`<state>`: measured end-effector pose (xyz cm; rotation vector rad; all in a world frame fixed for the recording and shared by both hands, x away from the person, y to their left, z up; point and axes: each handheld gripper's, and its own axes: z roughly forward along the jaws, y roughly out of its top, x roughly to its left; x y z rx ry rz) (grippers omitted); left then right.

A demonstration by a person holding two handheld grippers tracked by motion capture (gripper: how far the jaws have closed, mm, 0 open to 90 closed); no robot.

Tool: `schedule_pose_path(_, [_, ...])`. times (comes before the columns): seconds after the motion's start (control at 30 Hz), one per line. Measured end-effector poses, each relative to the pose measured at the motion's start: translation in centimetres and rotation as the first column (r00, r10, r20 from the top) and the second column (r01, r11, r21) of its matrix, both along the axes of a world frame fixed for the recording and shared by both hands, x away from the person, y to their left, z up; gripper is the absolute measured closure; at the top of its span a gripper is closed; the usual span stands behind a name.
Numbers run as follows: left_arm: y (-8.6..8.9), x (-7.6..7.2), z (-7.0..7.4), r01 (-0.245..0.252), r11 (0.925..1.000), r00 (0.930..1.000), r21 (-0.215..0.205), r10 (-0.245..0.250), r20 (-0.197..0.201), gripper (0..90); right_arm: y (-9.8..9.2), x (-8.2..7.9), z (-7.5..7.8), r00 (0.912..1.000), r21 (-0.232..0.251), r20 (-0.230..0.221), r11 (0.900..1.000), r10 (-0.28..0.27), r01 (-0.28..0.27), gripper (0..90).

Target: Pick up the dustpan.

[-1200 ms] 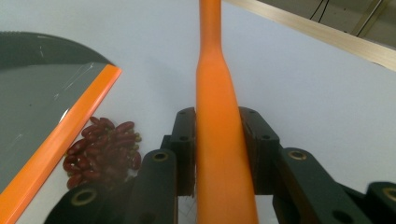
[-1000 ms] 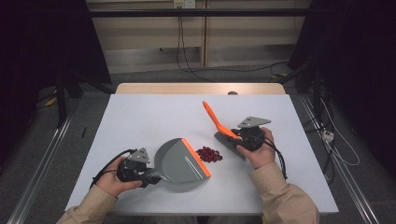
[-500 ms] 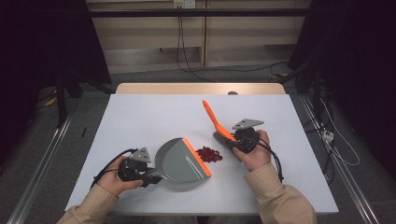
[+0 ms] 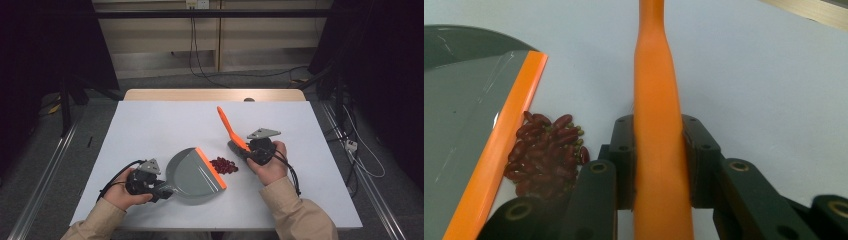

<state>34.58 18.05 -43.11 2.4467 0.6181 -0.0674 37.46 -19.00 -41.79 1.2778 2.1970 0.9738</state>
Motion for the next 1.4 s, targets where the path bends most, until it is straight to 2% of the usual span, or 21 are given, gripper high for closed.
schedule_pose_path(0.1, [0.3, -0.2, 0.1, -0.002, 0.9999, 1.0, 0.013, 0.002, 0.002, 52.2, 0.1, -0.1, 0.0, 1.0, -0.003, 0.004, 1.0, 0.003, -0.003, 71.5])
schedule_pose_path(0.13, [0.4, -0.2, 0.2, -0.01, 0.9999, 0.9999, 0.006, 0.01, 0.001, 52.6, 0.1, -0.1, 0.0, 1.0, -0.004, 0.004, 1.0, 0.004, -0.004, 71.5])
schedule_pose_path(0.3, [0.6, -0.3, 0.7, -0.02, 0.9997, 0.9998, 0.01, 0.02, 0.006, 61.7, 0.0, -0.2, -0.1, 1.0, 0.005, 0.008, 1.0, -0.001, 0.001, 71.5])
schedule_pose_path(0.4, [0.6, -0.4, 1.0, -0.006, 0.9996, 1.0, 0.026, 0.006, 0.004, 62.0, 0.0, -0.3, -0.1, 0.9999, 0.011, 0.01, 1.0, -0.003, 0.003, 71.5])
schedule_pose_path(0.47, [0.7, -0.3, 1.2, -0.008, 0.9999, 0.9999, 0.008, 0.008, 0.007, 62.0, 0.1, -0.4, -0.1, 0.9999, 0.008, 0.014, 1.0, -0.004, 0.004, 71.5])
schedule_pose_path(0.5, [0.7, -0.2, 1.3, 0.006, 0.9998, 0.9999, 0.021, -0.006, 0.011, 62.1, 0.2, -0.4, -0.1, 0.9999, 0.007, 0.015, 1.0, -0.005, 0.005, 71.5])
schedule_pose_path(0.53, [0.6, -0.3, 1.3, -0.006, 0.9999, 1.0, 0.008, 0.006, 0.006, 62.1, 0.3, -0.5, -0.1, 0.9998, 0.005, 0.017, 1.0, -0.01, 0.01, 71.5])
schedule_pose_path(0.8, [0.2, -0.2, 1.1, 0.025, 0.9995, 0.9997, 0.02, -0.025, 0.002, 62.1, 1.1, -0.8, -0.2, 0.9996, -0.01, 0.028, 1.0, -0.01, 0.01, 71.5])
schedule_pose_path(0.87, [0.1, -0.2, 1.1, 0.016, 0.9998, 0.9999, 0.015, -0.016, -0.003, 62.1, 1.2, -0.9, -0.2, 0.9995, -0.012, 0.029, 1.0, -0.011, 0.012, 71.5])
schedule_pose_path(1.4, [0.1, 0.1, 1.1, 0.019, 0.9998, 0.9997, 0.007, -0.019, -0.014, 62.2, 1.4, -1.0, -0.2, 0.9995, 0.005, 0.023, 1.0, -0.023, 0.023, 71.4])
